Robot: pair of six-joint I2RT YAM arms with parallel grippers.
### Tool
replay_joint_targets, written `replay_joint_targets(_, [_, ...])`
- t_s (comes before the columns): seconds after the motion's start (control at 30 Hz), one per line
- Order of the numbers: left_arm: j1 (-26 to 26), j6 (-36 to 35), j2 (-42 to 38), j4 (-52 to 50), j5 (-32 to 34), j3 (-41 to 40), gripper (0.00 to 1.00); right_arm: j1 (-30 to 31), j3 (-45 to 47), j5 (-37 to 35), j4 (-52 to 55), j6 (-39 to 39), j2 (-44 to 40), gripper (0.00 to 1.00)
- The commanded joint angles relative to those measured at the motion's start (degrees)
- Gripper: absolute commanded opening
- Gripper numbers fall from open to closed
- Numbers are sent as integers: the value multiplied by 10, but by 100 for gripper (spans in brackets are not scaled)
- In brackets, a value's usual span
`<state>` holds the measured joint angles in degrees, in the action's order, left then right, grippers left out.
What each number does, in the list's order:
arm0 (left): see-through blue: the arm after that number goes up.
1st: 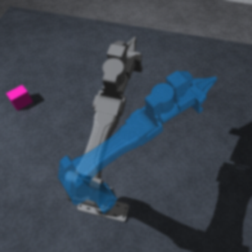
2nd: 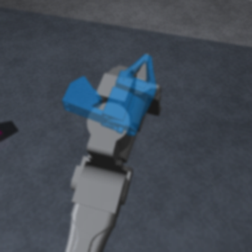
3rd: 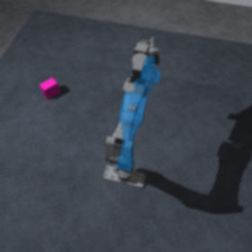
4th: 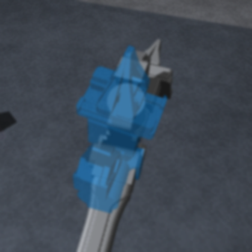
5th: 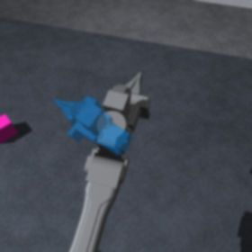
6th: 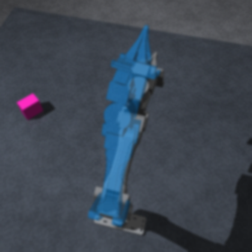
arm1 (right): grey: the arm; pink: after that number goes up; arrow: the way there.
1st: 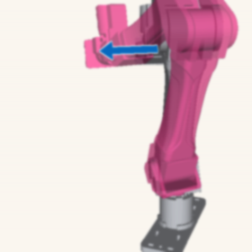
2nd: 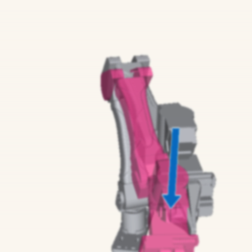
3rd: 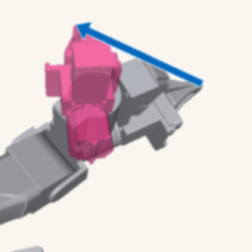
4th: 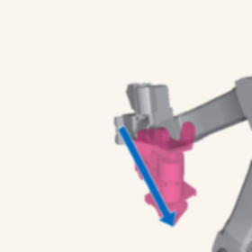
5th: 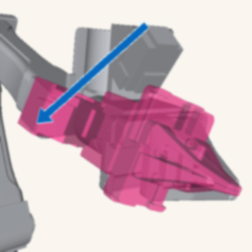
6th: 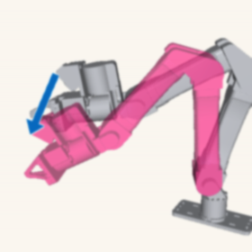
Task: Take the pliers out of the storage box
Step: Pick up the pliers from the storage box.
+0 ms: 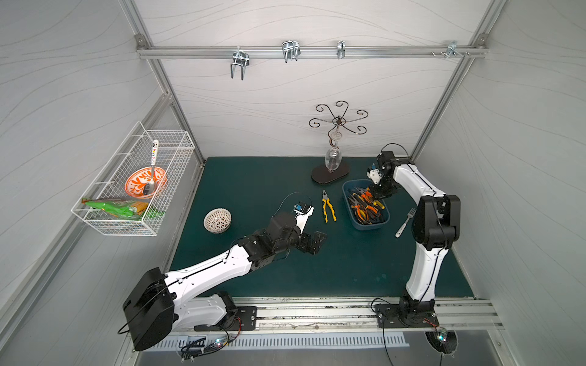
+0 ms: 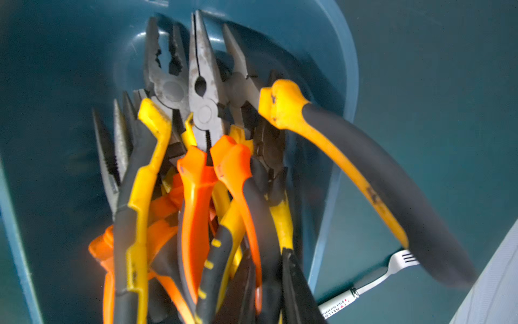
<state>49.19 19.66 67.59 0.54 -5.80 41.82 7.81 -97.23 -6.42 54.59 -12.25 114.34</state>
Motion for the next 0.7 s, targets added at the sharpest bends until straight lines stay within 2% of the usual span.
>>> replay_joint_targets(0.0, [0,-1,-2,14,19,10,100,9,14,-15,-17,23,-63,0])
replay_joint_targets(0.33, [-12,25,20,41,14,20,100,14,116,4,-116,93,-190,0])
replay_joint_targets(0.47, [-40,78,35,87,-14,19,100,13,167,27,-164,134,-242,0])
replay_joint_targets(0.57, [-67,133,52,140,-48,18,100,14,225,65,-225,160,-287,0])
replay_joint_targets(0.67, [-76,151,69,169,-56,34,100,15,276,112,-283,177,-332,0])
